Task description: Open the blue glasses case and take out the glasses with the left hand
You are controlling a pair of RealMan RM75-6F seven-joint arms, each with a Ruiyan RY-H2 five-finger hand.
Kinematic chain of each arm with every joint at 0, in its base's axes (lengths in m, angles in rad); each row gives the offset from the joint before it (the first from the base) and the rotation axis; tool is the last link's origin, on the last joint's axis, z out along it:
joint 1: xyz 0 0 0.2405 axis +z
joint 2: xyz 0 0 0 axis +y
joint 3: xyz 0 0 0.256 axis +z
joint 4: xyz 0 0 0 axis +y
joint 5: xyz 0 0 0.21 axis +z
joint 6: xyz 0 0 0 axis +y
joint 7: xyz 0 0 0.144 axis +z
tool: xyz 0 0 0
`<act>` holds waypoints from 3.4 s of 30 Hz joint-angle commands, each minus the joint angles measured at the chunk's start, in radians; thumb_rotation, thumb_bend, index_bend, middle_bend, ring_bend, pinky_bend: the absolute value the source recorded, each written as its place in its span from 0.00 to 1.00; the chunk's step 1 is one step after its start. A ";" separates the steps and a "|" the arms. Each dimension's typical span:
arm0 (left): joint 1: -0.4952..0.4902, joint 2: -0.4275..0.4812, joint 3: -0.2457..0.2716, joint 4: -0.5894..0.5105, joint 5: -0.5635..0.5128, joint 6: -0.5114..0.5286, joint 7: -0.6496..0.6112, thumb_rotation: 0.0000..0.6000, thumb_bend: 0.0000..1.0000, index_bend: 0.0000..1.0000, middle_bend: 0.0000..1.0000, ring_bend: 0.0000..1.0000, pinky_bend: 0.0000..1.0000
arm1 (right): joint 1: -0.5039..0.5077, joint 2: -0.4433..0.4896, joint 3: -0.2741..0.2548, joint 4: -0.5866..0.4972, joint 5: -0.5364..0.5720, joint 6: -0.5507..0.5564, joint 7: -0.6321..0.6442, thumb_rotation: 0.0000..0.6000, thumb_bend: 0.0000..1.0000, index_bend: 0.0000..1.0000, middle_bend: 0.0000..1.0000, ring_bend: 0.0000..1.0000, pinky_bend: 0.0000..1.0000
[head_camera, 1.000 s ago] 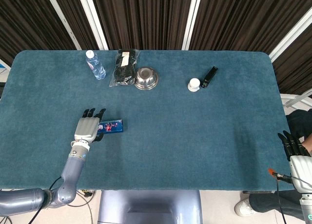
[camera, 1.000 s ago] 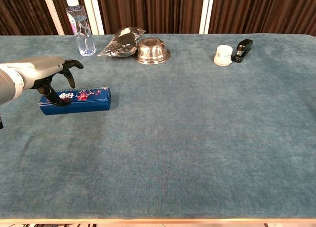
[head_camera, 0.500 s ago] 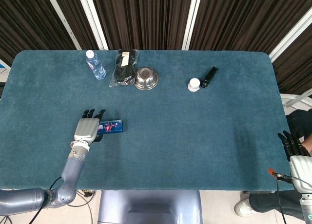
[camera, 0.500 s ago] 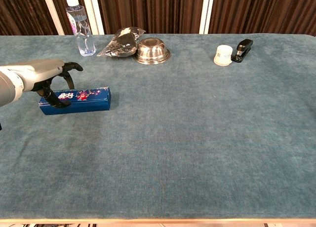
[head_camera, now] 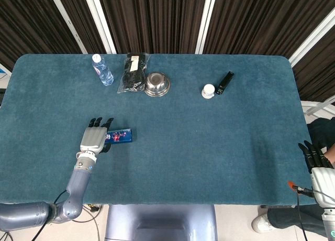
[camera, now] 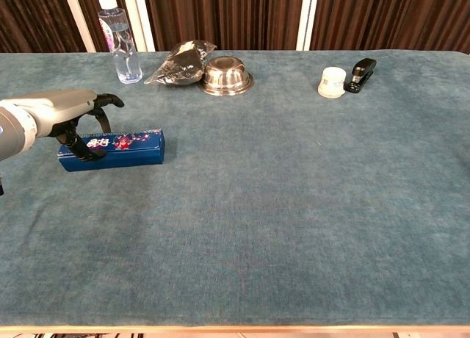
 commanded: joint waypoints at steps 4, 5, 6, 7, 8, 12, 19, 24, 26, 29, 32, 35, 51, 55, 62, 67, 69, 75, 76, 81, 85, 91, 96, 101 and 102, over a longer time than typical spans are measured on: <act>-0.002 -0.003 0.002 0.005 -0.001 -0.001 -0.003 1.00 0.37 0.08 0.31 0.00 0.03 | 0.000 0.000 0.000 0.000 0.000 0.000 -0.001 1.00 0.13 0.00 0.00 0.00 0.21; -0.003 -0.003 0.002 0.006 -0.001 -0.001 -0.003 1.00 0.37 0.08 0.31 0.00 0.03 | 0.000 0.000 0.000 0.000 0.001 0.000 -0.001 1.00 0.13 0.00 0.00 0.00 0.21; -0.003 -0.003 0.003 0.006 0.000 -0.001 -0.003 1.00 0.37 0.08 0.31 0.00 0.03 | 0.000 0.000 0.000 0.000 0.001 0.000 -0.001 1.00 0.13 0.00 0.00 0.00 0.21; -0.003 -0.004 0.003 0.007 -0.001 -0.001 -0.004 1.00 0.37 0.08 0.31 0.00 0.03 | 0.000 0.000 0.000 0.000 0.001 0.000 -0.001 1.00 0.13 0.00 0.00 0.00 0.21; -0.003 -0.004 0.003 0.008 -0.001 -0.001 -0.004 1.00 0.37 0.08 0.31 0.00 0.03 | 0.000 0.000 0.000 0.000 0.000 0.000 -0.001 1.00 0.13 0.00 0.00 0.00 0.21; -0.005 -0.006 0.004 0.010 -0.003 -0.002 -0.005 1.00 0.37 0.08 0.31 0.00 0.03 | 0.000 -0.001 0.001 0.000 0.001 0.001 -0.001 1.00 0.13 0.00 0.00 0.00 0.21; -0.006 -0.007 0.005 0.009 0.004 0.000 -0.011 1.00 0.42 0.10 0.32 0.00 0.03 | 0.000 -0.001 0.001 0.000 0.001 0.001 -0.002 1.00 0.13 0.00 0.00 0.00 0.21; -0.006 -0.006 0.007 0.009 0.008 0.001 -0.013 1.00 0.45 0.10 0.33 0.01 0.03 | 0.000 -0.001 0.000 0.000 0.001 0.000 -0.002 1.00 0.13 0.00 0.00 0.00 0.21; -0.006 -0.005 0.007 0.009 0.010 0.001 -0.015 1.00 0.47 0.10 0.33 0.01 0.03 | 0.000 0.000 0.000 0.000 0.000 0.001 -0.003 1.00 0.13 0.00 0.00 0.00 0.21; -0.006 -0.005 0.007 0.010 0.011 0.000 -0.018 1.00 0.49 0.10 0.33 0.01 0.03 | 0.000 -0.001 0.000 0.000 0.000 0.001 -0.003 1.00 0.13 0.00 0.00 0.00 0.21; -0.007 -0.003 0.007 0.014 0.012 -0.004 -0.020 1.00 0.52 0.11 0.33 0.01 0.03 | 0.000 0.000 0.000 0.000 0.000 0.000 -0.002 1.00 0.13 0.00 0.00 0.00 0.21; -0.008 -0.002 0.007 0.018 0.011 -0.011 -0.024 1.00 0.56 0.11 0.34 0.01 0.03 | -0.001 -0.001 0.000 0.000 0.000 0.001 -0.003 1.00 0.13 0.00 0.00 0.00 0.21; -0.013 0.013 0.013 0.020 0.010 -0.032 -0.033 1.00 0.63 0.11 0.34 0.02 0.03 | -0.001 -0.001 0.000 0.000 0.001 0.000 -0.005 1.00 0.14 0.00 0.00 0.00 0.21; -0.015 0.015 0.013 0.021 0.006 -0.037 -0.035 1.00 0.67 0.11 0.35 0.02 0.03 | -0.001 -0.001 0.000 0.000 0.001 0.000 -0.006 1.00 0.14 0.00 0.00 0.00 0.21; -0.019 0.017 0.015 0.023 0.012 -0.044 -0.040 1.00 0.74 0.12 0.35 0.02 0.03 | -0.001 -0.001 0.000 0.000 0.002 0.000 -0.007 1.00 0.14 0.00 0.00 0.00 0.21; -0.021 0.022 0.021 0.022 0.026 -0.052 -0.043 1.00 0.77 0.12 0.36 0.02 0.03 | -0.001 -0.001 0.001 0.000 0.003 -0.001 -0.007 1.00 0.14 0.00 0.00 0.00 0.21; -0.021 0.025 0.028 0.024 0.042 -0.053 -0.045 1.00 0.77 0.12 0.36 0.02 0.03 | -0.001 -0.001 0.000 0.000 0.003 -0.001 -0.007 1.00 0.14 0.00 0.00 0.00 0.21; -0.018 0.035 0.034 0.021 0.069 -0.070 -0.070 1.00 0.79 0.12 0.37 0.02 0.03 | -0.001 -0.001 0.000 0.000 0.003 -0.001 -0.008 1.00 0.14 0.00 0.00 0.00 0.21; -0.018 0.035 0.035 0.022 0.070 -0.072 -0.072 1.00 0.79 0.12 0.37 0.02 0.03 | -0.001 -0.001 0.000 0.000 0.003 -0.001 -0.008 1.00 0.14 0.00 0.00 0.00 0.21; -0.018 0.044 0.044 0.022 0.071 -0.087 -0.076 1.00 0.79 0.12 0.38 0.02 0.03 | -0.001 -0.001 0.001 -0.001 0.004 -0.002 -0.008 1.00 0.14 0.00 0.00 0.00 0.21; -0.020 0.053 0.053 0.022 0.070 -0.107 -0.079 1.00 0.79 0.12 0.38 0.02 0.03 | -0.001 -0.001 0.001 -0.001 0.005 -0.002 -0.008 1.00 0.14 0.00 0.00 0.00 0.21; -0.018 0.059 0.056 0.022 0.082 -0.118 -0.100 1.00 0.73 0.12 0.38 0.02 0.03 | -0.001 0.000 0.001 -0.001 0.005 -0.002 -0.008 1.00 0.14 0.00 0.00 0.00 0.21; -0.018 0.061 0.053 0.026 0.098 -0.111 -0.111 1.00 0.68 0.12 0.38 0.02 0.03 | -0.001 -0.001 0.001 -0.001 0.005 -0.003 -0.008 1.00 0.15 0.00 0.00 0.00 0.21; -0.024 0.061 0.048 0.034 0.090 -0.115 -0.110 1.00 0.67 0.12 0.38 0.02 0.03 | 0.000 0.000 0.000 -0.002 0.005 -0.004 -0.009 1.00 0.15 0.00 0.00 0.00 0.21; -0.026 0.060 0.047 0.036 0.086 -0.120 -0.111 1.00 0.67 0.12 0.38 0.02 0.03 | -0.001 0.000 0.000 -0.002 0.005 -0.004 -0.009 1.00 0.15 0.00 0.00 0.00 0.21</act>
